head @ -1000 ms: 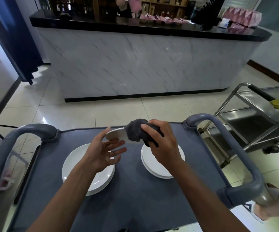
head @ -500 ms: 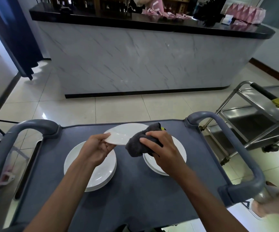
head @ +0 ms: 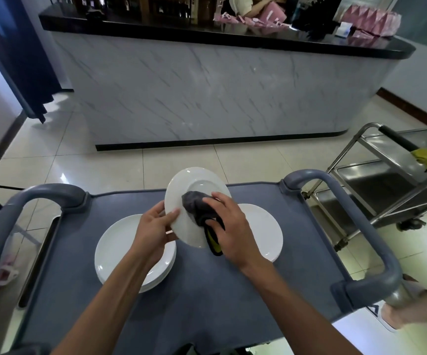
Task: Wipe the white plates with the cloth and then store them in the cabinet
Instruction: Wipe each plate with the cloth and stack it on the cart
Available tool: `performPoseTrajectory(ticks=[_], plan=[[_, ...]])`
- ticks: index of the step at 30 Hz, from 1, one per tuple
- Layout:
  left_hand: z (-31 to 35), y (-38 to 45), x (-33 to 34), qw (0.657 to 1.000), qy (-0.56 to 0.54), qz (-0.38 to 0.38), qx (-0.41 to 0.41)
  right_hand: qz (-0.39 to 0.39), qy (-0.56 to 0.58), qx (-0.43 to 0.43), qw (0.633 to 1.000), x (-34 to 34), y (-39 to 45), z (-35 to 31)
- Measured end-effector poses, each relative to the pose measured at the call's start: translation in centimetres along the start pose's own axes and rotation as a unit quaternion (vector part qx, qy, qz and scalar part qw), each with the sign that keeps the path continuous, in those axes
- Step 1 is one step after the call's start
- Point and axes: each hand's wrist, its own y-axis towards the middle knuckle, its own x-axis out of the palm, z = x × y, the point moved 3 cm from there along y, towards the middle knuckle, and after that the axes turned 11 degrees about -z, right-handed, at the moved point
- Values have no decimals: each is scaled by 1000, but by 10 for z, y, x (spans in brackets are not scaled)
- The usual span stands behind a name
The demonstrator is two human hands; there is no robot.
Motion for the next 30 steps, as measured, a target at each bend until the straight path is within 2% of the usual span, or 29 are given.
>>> performPoseTrajectory(ticks=[4,9,14,23,30], plan=[[-1,-2,1,999,29,2,16,17,-6,2,1000,13,-1,-8],[-4,-5,6,998,59,-30,24,38,-32,-22,999,16,10,-18],[-5,-6,8,995,81,-41,47,19,-89,-21,996,8,31,-25],[-2,-8,-1,991,83,-5,107,60,-112,35,991,-11,57,-23],[14,-6,-12,990,56,23,125,69,-45,93,992,-36,74,2]])
